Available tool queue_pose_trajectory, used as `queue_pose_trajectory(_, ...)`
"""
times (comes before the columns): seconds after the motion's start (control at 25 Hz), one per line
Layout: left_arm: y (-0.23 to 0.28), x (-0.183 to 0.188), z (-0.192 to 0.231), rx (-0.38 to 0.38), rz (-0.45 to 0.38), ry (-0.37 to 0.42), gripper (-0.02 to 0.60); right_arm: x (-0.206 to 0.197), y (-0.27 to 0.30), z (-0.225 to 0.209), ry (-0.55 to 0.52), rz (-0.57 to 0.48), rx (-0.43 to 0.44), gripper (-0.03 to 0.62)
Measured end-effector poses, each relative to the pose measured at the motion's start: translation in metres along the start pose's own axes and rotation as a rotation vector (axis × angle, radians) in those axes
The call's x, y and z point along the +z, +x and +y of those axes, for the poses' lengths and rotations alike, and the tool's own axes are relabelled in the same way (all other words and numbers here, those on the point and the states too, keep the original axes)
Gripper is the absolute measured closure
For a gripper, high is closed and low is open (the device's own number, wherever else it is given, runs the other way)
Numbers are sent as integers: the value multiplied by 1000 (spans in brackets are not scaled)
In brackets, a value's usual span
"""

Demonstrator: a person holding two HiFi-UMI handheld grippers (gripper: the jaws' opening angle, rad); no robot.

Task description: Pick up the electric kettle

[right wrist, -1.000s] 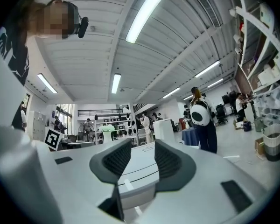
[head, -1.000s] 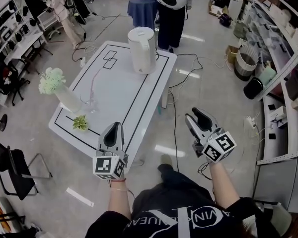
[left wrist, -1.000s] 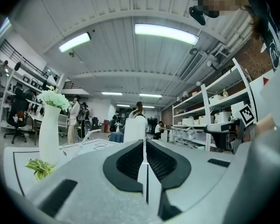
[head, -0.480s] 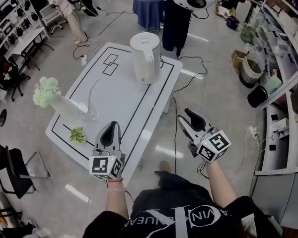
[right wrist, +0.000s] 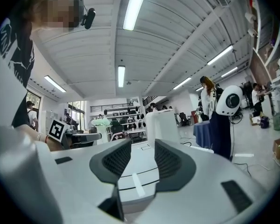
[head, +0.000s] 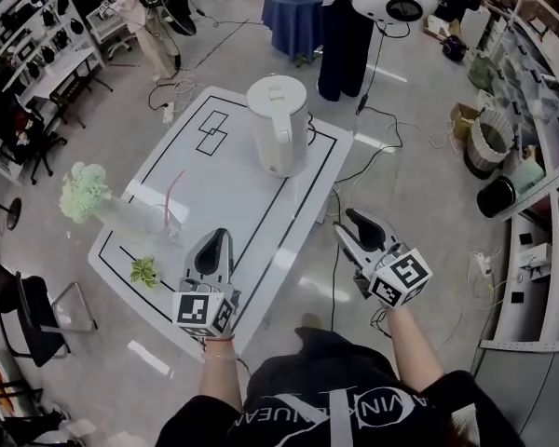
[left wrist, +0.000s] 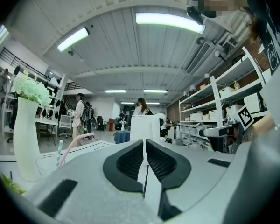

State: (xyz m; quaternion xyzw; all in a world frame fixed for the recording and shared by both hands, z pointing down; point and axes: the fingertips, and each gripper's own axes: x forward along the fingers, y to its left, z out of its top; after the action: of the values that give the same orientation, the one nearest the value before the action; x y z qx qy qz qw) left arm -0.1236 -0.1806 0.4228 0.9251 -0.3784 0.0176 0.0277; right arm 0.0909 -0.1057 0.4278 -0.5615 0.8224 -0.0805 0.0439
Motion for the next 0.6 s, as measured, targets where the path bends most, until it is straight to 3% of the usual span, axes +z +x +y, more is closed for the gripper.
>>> queue_pose_trajectory(0.6, 32, -15, 5, 24, 39, 0, 558, -12, 35, -27, 29, 35, 74, 456)
